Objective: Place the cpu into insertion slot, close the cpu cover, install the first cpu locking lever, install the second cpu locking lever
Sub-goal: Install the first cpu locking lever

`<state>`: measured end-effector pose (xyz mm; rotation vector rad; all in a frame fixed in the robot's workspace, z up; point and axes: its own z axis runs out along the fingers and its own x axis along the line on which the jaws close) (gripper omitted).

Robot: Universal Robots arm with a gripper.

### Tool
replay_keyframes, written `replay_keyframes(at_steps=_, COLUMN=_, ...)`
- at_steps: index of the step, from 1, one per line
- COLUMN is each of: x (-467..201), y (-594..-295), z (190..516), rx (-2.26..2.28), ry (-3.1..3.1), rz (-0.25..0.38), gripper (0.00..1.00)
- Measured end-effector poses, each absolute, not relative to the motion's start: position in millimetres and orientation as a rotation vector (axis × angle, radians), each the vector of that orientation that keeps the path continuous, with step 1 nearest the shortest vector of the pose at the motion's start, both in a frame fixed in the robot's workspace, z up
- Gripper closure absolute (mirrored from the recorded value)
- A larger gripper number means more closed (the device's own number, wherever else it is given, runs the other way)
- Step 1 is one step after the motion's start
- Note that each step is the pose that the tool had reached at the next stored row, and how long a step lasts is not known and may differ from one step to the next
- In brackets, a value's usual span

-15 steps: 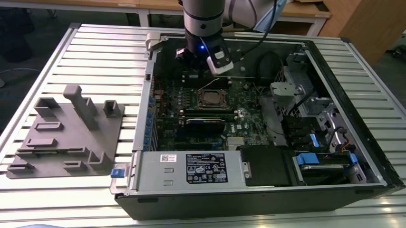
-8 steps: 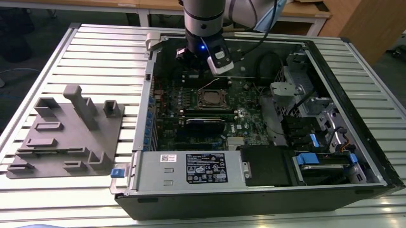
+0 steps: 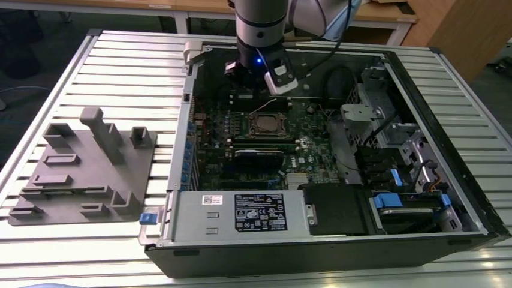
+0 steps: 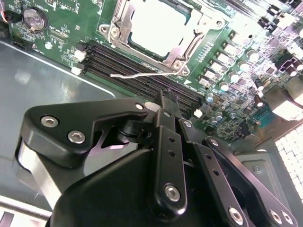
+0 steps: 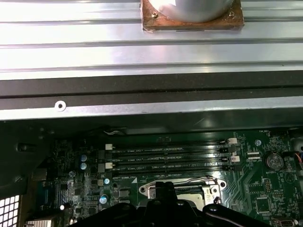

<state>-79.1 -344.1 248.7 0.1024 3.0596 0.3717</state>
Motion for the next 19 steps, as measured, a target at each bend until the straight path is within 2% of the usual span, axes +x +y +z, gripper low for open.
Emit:
replay_keyframes(at_steps=5, x=-78.4, y=-344.0, z=247.4, rx=0.101, ry=3.062, rz=0.348, gripper=0.89)
replay_keyframes(at_steps=19, x=-77.9, y=-344.0, z=244.6, rx=0.101, ry=3.062, rz=0.342, gripper=0.89)
